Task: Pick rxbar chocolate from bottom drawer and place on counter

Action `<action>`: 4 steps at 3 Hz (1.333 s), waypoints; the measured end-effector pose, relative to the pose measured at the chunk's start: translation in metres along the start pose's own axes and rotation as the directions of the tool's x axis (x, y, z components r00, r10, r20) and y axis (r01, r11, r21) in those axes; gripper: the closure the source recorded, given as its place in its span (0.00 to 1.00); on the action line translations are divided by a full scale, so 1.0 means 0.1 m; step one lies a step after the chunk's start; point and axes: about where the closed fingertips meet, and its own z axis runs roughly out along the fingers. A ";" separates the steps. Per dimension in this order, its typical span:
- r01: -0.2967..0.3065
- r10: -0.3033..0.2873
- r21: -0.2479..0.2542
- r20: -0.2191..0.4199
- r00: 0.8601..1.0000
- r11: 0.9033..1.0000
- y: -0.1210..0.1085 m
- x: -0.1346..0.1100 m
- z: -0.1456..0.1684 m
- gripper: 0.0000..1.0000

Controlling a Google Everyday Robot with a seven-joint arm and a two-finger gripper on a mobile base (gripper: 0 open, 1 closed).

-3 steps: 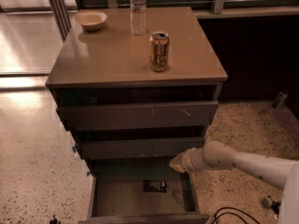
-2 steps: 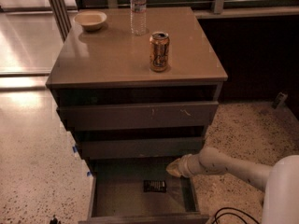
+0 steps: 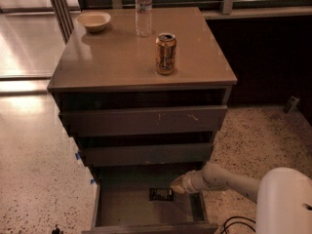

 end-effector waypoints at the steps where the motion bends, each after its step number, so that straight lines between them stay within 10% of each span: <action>1: 0.008 -0.008 -0.033 -0.005 1.000 0.999 0.06 0.13 0.22 0.82; 4: 0.083 -0.085 -0.108 -0.011 0.996 0.991 0.29 0.31 0.72 0.13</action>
Offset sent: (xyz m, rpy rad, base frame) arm -0.0189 0.0371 -0.0712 0.0087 0.0260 0.1244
